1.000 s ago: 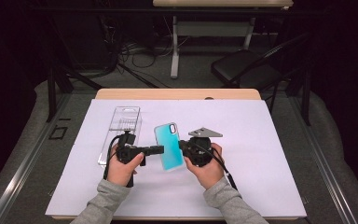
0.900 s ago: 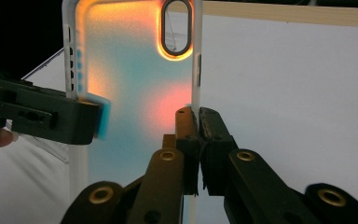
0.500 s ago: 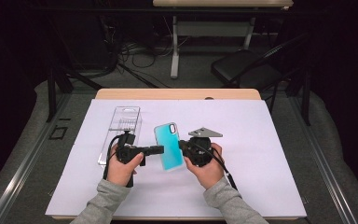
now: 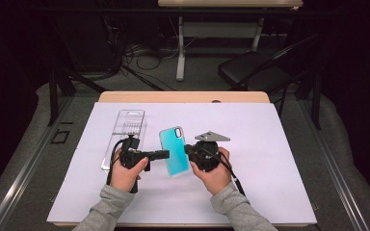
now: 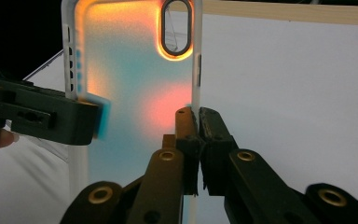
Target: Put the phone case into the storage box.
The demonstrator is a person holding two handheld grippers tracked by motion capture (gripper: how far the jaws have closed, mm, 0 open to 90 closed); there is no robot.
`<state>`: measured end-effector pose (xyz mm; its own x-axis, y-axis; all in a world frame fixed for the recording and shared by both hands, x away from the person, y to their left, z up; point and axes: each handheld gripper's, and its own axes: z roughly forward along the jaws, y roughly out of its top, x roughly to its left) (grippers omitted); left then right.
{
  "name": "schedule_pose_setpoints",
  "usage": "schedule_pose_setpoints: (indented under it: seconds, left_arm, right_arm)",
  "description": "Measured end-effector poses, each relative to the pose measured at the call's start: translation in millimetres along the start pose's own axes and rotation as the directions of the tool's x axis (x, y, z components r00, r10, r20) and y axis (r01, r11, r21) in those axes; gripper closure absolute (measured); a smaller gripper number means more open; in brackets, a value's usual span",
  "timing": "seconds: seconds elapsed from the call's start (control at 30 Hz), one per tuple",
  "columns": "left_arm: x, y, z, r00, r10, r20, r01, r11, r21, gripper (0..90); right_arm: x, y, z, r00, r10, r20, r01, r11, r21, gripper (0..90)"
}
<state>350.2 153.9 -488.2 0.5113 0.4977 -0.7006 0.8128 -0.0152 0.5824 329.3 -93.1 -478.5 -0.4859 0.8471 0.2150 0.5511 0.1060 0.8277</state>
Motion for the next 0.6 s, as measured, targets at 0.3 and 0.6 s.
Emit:
schedule_pose_setpoints:
  seconds: [0.3,0.6]
  left_arm:
    - [0.3,0.0,-0.7,1.0000,0.001,0.006,-0.001,1.0000,-0.001,81.7]
    - [1.1,0.0,-1.0,1.0000,0.002,0.006,-0.002,1.0000,-0.006,81.7]
  right_arm:
    - [-0.1,0.6,-0.9,0.9999,0.009,-0.008,-0.009,1.000,0.000,86.6]
    - [-0.2,1.2,-1.1,0.9997,0.014,-0.021,-0.014,1.000,-0.009,84.3]
